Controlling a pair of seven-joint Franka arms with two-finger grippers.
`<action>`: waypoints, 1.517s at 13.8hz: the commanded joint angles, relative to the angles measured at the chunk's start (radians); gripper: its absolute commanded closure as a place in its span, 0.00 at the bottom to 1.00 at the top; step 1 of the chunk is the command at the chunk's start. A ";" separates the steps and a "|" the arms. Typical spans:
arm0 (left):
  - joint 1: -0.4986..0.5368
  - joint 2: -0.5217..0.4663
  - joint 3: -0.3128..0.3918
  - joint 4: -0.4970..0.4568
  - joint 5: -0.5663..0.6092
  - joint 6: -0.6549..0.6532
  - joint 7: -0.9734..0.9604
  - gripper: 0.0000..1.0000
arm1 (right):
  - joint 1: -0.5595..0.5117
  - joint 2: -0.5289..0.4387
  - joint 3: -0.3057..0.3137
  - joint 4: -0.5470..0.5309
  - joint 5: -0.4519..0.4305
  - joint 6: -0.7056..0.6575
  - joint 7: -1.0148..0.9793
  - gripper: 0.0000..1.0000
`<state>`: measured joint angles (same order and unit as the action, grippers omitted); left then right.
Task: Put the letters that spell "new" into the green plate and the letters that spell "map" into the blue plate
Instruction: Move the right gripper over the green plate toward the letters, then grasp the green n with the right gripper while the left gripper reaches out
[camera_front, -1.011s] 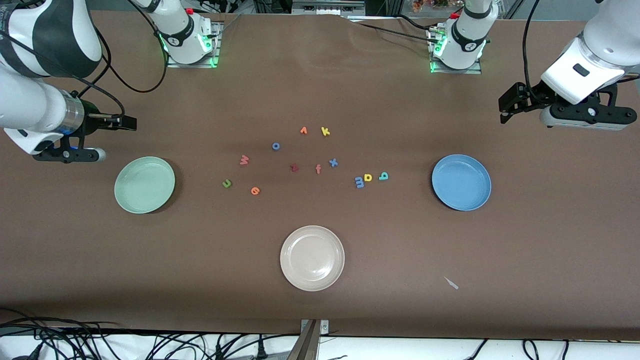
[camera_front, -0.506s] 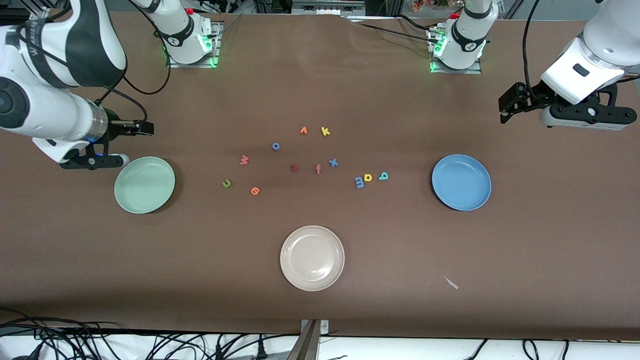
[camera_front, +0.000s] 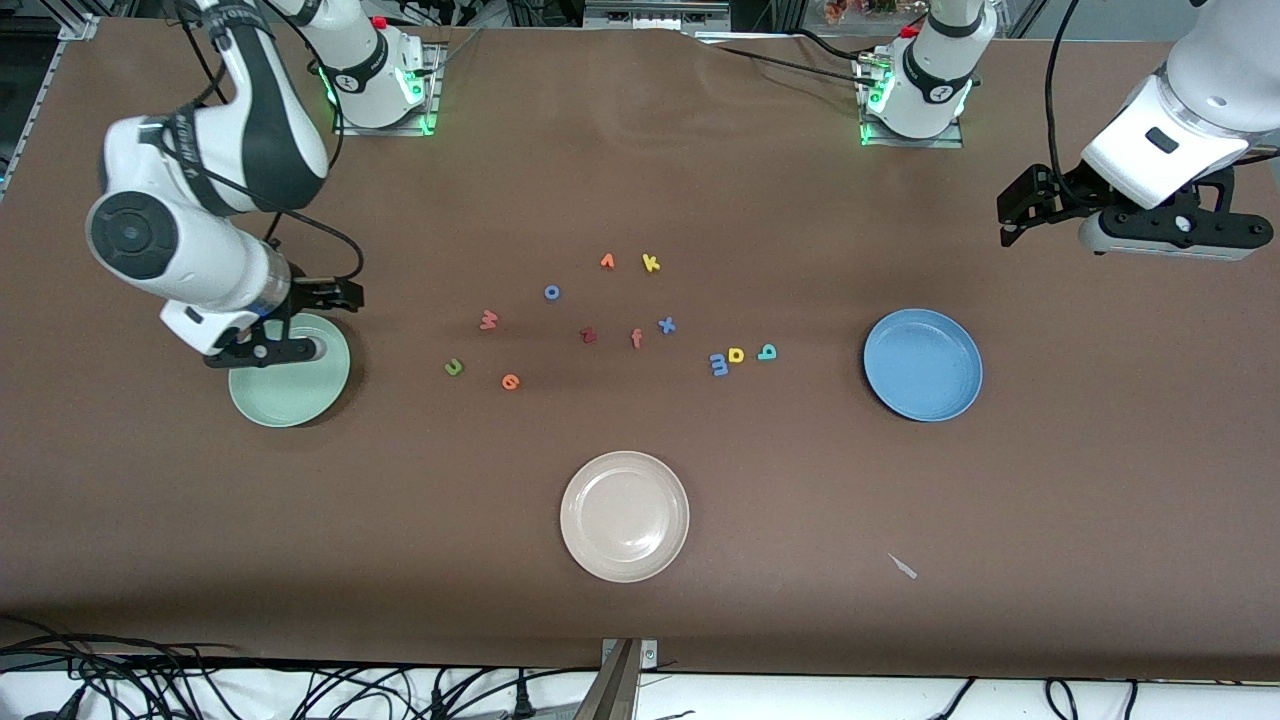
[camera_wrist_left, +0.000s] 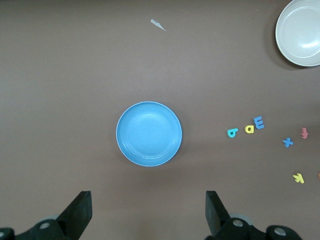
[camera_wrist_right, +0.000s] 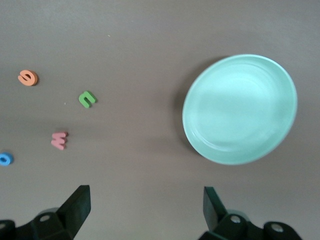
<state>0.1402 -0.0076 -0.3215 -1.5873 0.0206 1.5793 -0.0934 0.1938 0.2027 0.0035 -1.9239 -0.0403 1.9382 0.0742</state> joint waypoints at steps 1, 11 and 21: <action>0.005 0.005 -0.004 0.023 -0.013 -0.022 0.020 0.00 | 0.001 0.023 0.032 -0.055 0.011 0.105 -0.056 0.00; 0.004 0.003 -0.004 0.023 -0.013 -0.024 0.021 0.00 | 0.001 0.193 0.078 -0.127 0.020 0.494 -0.174 0.00; 0.004 0.003 -0.005 0.023 -0.013 -0.025 0.021 0.00 | 0.001 0.280 0.135 -0.172 0.013 0.682 -0.180 0.02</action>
<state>0.1402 -0.0076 -0.3216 -1.5870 0.0206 1.5752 -0.0934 0.1987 0.4591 0.1261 -2.0866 -0.0397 2.5658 -0.0837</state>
